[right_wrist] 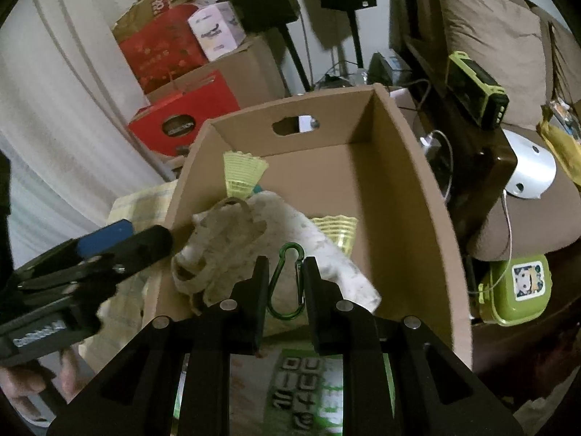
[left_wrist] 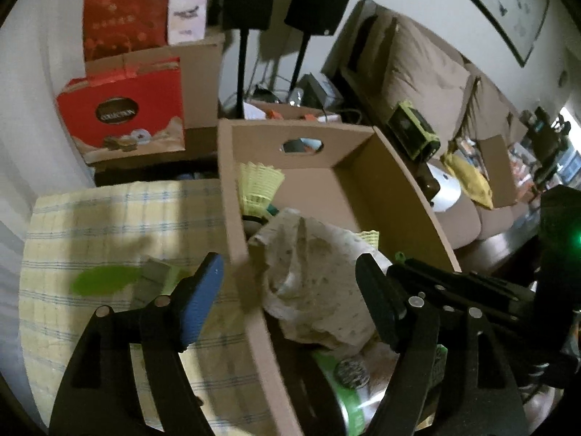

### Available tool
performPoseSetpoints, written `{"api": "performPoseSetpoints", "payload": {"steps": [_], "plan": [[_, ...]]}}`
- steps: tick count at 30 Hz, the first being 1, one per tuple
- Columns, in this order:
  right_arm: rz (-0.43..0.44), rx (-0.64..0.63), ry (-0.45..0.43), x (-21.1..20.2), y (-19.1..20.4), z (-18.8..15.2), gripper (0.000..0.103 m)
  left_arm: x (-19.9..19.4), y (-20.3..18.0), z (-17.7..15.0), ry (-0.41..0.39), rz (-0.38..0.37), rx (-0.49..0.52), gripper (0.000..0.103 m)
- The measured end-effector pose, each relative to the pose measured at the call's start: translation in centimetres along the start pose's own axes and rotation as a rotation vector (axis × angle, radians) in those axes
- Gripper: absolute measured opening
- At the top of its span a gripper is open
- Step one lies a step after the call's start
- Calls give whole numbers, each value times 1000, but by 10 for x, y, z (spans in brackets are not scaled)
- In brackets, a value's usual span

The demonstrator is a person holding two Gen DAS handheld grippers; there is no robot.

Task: Organize objects
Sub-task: 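Lower the bag into the box and open both grippers, then withdraw both grippers from the box toward the table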

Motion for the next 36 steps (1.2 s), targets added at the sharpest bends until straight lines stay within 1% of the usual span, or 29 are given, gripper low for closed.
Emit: {"api": "performPoseSetpoints", "payload": {"steps": [3,5,10,12,14,15,17,19,24,28,30,31,32,36], "plan": [[-10,-5,-8,1,5,1,22,-8,7,-1,-13,2,-9,73],[-10,0,-12,0,6,1,32,-12,13,-2,-23,4,-19,75],[-32,-1,-34,-9,7,1,33,-24,29,-8,-61,30,-39,82],[-43,-8,-46,-13,9,1,40,-28,34,-10,-75,40,-47,86],[-66,-19,-66,-19,12,1,54,-32,41,-14,-92,61,-53,90],[-80,-27,-78,-22,14,1,58,-34,43,-15,-100,73,-56,91],[-93,-39,-94,-27,18,1,74,-38,50,-18,-119,103,-57,91],[-100,-45,-110,-31,22,1,82,-42,57,-21,-126,119,-56,92],[-108,-56,-120,-34,29,0,83,-48,64,-28,-140,140,-52,98],[-114,-70,-130,-36,37,0,88,-57,75,-33,-159,148,-70,102],[-119,-77,-138,-38,41,-1,93,-59,79,-35,-158,151,-72,103],[-116,-84,-143,-39,45,-1,100,-61,81,-36,-159,159,-73,103],[-112,-88,-149,-41,48,-1,102,-62,83,-37,-160,166,-73,103],[-120,-112,-168,-45,62,-1,102,-67,89,-42,-162,180,-77,103]]}}
Point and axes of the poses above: each gripper's, at about its wrist camera, not at the fingertips, and x roughly the way its jaws point, y to its left, z to its top, the point moved 7 cm from there along x, roughly the way its jaws point, and after that the axes turned 13 degrees about y, right-handed, at the moved point
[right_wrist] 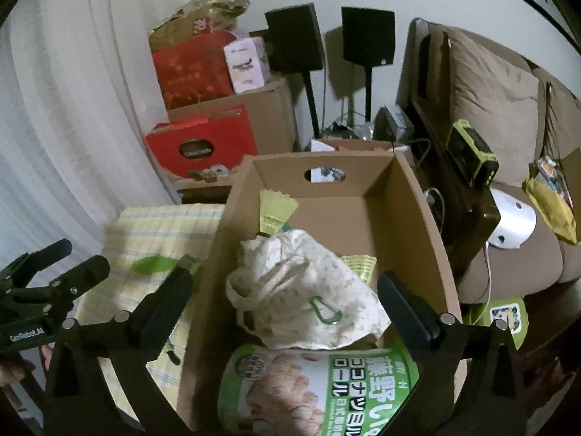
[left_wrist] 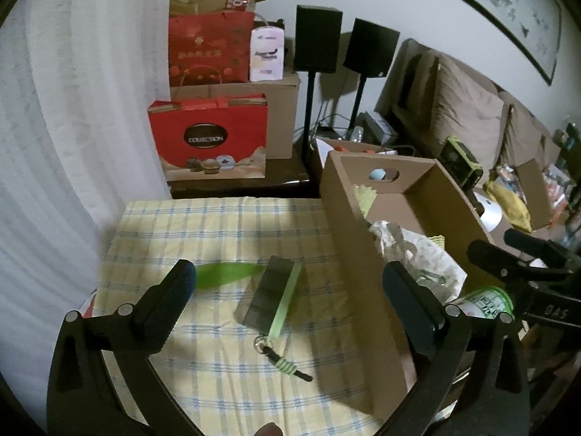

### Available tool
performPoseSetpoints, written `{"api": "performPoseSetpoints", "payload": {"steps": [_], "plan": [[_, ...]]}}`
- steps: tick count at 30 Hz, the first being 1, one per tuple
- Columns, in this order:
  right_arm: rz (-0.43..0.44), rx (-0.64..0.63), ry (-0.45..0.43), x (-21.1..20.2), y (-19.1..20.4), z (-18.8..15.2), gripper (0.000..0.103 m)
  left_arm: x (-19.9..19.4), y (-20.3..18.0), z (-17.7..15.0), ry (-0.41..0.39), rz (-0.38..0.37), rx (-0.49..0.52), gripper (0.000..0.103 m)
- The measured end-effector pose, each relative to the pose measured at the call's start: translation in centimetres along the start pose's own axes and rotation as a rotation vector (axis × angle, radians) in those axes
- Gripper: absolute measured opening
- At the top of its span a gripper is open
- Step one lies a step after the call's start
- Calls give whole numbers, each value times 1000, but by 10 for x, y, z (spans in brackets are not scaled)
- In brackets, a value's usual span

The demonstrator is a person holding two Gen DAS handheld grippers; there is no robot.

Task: Organize objects
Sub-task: 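Withdraw both grippers from the box toward the table, then reach the left gripper to the grey-and-green case and grasp it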

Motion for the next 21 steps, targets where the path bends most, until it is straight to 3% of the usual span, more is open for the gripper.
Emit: {"api": "performPoseSetpoints", "payload": {"steps": [12,21], "plan": [[18,-71,-16,-5,45,-1,102,-17,37,-12,-17,20,-38,103],[70,-89,-31,-10,70,1,102,4,61,-34,22,30,-42,103]]}}
Point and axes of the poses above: each gripper's, at about its wrist camera, not at the fingertips, and x roughly the way its jaws point, y to its left, z to its top, the point moved 7 cm from there along x, roughly the way its jaws point, and after that the axes turned 13 degrees about y, right-handed, at the moved point
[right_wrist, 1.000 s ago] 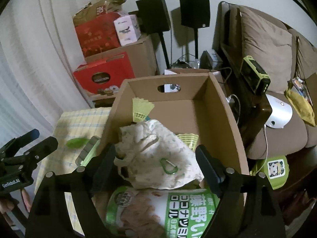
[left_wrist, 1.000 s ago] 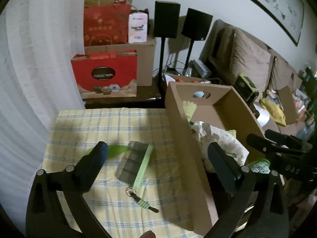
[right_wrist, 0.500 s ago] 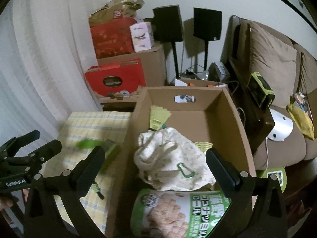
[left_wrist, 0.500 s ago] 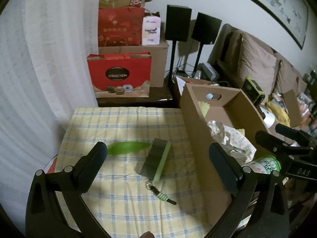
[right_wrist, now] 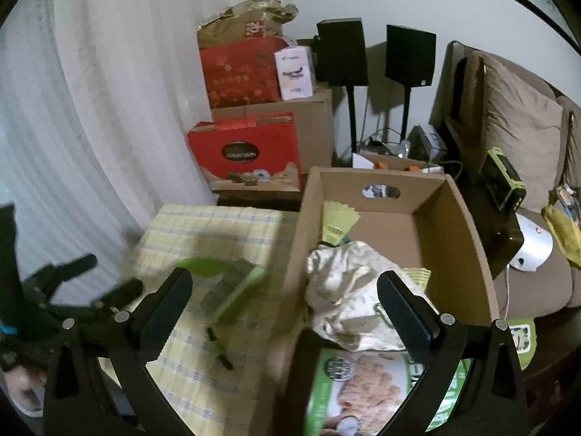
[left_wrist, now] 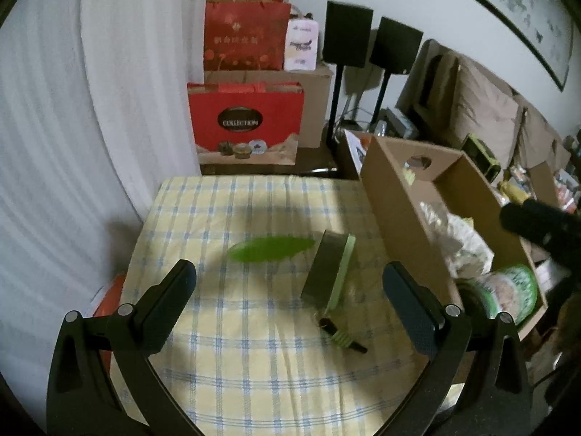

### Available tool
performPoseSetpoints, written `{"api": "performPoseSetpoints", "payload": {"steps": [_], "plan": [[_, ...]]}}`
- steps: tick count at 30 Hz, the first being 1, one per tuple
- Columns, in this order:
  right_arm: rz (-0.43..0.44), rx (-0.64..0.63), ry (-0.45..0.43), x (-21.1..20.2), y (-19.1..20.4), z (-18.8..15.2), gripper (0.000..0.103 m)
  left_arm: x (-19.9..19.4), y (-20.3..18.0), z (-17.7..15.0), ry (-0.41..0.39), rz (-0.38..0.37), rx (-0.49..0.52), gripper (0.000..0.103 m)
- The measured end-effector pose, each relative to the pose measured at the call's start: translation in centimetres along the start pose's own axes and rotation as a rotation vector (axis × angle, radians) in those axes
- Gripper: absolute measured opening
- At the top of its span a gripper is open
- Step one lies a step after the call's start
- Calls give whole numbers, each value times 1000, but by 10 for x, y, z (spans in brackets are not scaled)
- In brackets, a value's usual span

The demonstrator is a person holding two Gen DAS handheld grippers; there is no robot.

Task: Organize objects
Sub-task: 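Reach the left gripper to the grey-and-green case and grasp it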

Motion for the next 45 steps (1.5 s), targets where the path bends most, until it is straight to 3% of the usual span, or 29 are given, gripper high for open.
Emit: {"api": "performPoseSetpoints", "payload": {"steps": [9,15,25,27,31,36,45], "plan": [[24,-15,-9,-1,18,7,102,45,0,-13,38,7,11,101],[43,11,-1,7,12,12,102,85,-7,-17,80,-11,12,94],[46,28,30,25,0,14,102,125,-30,-15,124,-17,63,92],[46,30,36,27,-2,14,102,131,-33,-14,136,-15,69,83],[44,34,42,31,-5,15,102,141,-39,-13,149,-16,91,74],[39,40,53,37,-9,14,102,148,-46,-15,159,-31,124,45],[75,24,92,47,1,15,82,126,-31,-13,126,-56,85,40]]}}
Point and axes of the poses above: each gripper's, at about its wrist camera, not at the fingertips, and x roughly the way its jaws point, y to its left, z to its top, the point moved 7 cm from there along x, roughly the way its jaws point, and after that the axes turned 13 degrees about y, right-handed, at the moved point
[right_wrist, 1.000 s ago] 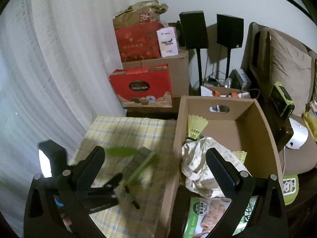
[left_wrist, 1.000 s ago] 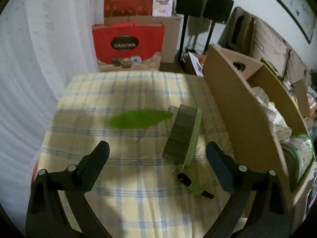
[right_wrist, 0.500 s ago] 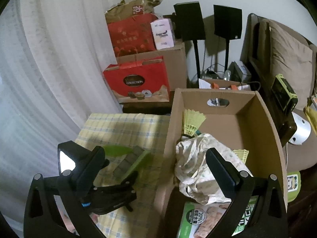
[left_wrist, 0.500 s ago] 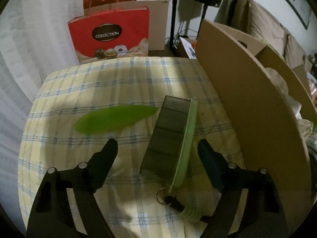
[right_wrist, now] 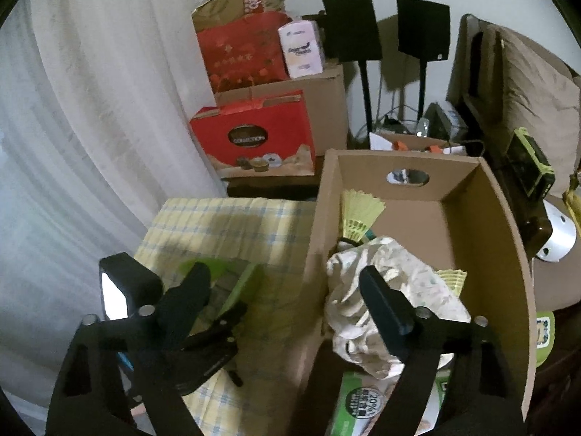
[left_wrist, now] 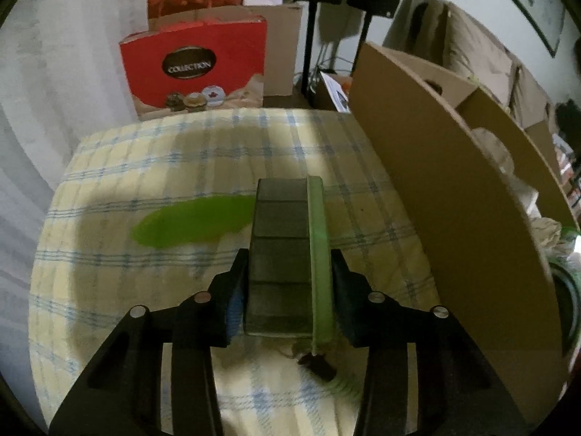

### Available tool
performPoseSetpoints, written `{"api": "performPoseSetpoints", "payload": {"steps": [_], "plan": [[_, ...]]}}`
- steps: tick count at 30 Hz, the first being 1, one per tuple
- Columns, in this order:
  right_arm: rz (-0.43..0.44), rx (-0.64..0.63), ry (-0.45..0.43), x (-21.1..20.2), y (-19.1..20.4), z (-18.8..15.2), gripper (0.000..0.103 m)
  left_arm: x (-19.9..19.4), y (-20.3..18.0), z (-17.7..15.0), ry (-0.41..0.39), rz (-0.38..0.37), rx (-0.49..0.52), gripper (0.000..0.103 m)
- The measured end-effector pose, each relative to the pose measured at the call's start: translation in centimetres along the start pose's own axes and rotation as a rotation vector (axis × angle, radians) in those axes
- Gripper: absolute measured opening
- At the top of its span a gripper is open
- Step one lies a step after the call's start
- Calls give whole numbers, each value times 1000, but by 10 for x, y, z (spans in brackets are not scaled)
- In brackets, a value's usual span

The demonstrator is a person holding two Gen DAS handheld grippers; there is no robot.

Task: Organize objects
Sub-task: 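Reach the left gripper to the grey-and-green case and grasp it, then lift the grey-and-green case off the table with the left gripper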

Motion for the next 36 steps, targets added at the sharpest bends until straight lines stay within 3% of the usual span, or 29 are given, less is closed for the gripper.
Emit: {"api": "performPoseSetpoints", "payload": {"steps": [12,29,36], "plan": [[53,-59,48,19,30,7,69,-80,64,-7,-107,8,-117,40],[44,-180,178,89,88,9,63,-111,125,-38,-121,80,-216,40],[44,-308,314,142,115,11,62,-118,140,-48,-128,67,-240,40]]}}
Point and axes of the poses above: each gripper's, at about its wrist camera, not at the fingertips, and x roughly the way its jaws point, y to its left, z to its top, the point moved 7 cm from there along x, roughly the way its jaws point, and after that the axes turned 13 degrees about y, right-handed, at the moved point
